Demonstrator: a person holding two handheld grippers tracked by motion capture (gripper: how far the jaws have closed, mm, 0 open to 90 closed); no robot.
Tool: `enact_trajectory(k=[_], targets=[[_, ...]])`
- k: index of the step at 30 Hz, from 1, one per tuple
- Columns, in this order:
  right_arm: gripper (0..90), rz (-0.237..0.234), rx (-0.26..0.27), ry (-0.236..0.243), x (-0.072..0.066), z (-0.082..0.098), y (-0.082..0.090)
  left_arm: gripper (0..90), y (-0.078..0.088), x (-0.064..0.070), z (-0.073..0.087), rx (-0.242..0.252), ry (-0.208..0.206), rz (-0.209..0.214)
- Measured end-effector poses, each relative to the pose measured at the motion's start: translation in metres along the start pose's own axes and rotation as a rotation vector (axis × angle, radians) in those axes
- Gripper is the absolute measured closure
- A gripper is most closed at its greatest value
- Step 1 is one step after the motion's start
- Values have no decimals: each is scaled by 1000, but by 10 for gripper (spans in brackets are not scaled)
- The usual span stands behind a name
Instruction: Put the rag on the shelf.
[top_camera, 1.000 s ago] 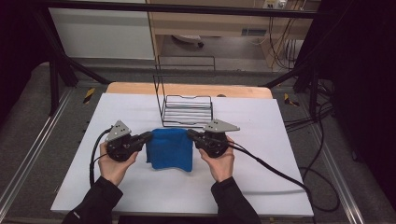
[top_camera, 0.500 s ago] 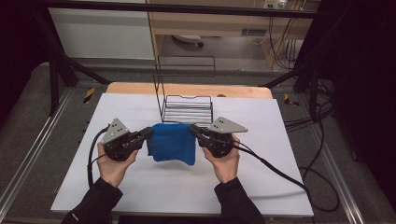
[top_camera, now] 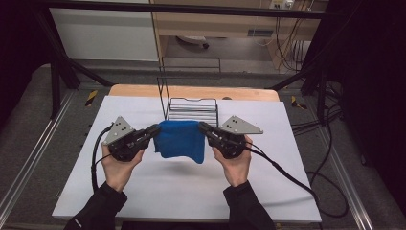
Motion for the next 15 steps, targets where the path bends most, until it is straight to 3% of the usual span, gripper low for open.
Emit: enact_trajectory(k=[15], targets=[[861,37,51,26,14,-25,11,855,-9,4,-33,91,29,11]])
Point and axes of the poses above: each handheld gripper's, and its own axes: y roughly backward along the jaws, z roughly out of its underside, x roughly to its right, the point moved 9 cm from there along -y, roughly forward along the jaws, and after that the axes turned 4 degrees about y, right-handed, at the moved point
